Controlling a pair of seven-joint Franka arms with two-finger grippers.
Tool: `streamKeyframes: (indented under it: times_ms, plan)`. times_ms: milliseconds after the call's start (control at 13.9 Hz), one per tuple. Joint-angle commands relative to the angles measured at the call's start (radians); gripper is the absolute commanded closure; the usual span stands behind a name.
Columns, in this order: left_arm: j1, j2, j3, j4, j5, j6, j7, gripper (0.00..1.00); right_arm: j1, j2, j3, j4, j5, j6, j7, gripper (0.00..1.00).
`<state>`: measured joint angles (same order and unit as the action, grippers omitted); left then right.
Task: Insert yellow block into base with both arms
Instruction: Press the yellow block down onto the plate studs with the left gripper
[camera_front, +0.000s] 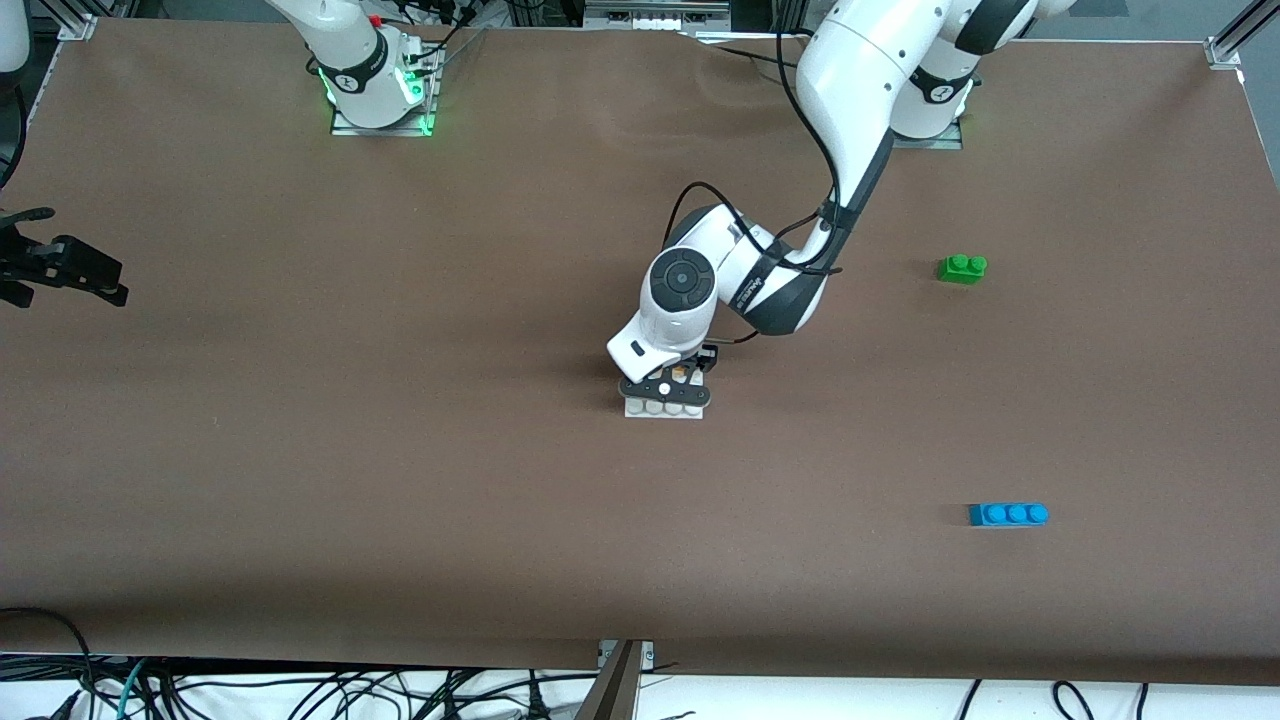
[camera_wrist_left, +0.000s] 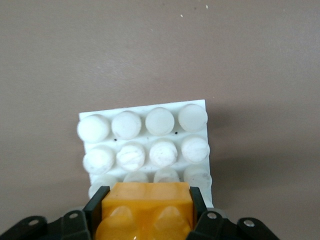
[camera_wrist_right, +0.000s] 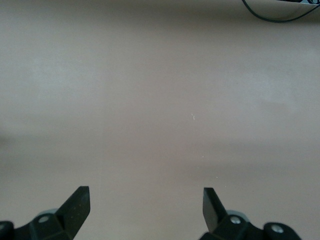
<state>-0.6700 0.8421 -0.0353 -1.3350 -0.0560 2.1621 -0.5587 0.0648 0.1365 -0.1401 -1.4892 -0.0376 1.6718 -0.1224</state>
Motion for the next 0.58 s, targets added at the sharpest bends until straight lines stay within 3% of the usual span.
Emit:
streamKeyframes:
  times_ms: [0, 505]
  plan:
    - [-0.028, 0.026, 0.022, 0.028, 0.011, 0.01, -0.009, 0.62, -0.014, -0.009, 0.011, -0.01, -0.011, 0.006, -0.002, 0.0]
    - [-0.042, 0.034, 0.022, 0.024, 0.11, 0.01, -0.089, 0.62, -0.014, -0.008, 0.01, -0.01, -0.011, 0.006, -0.002, 0.0]
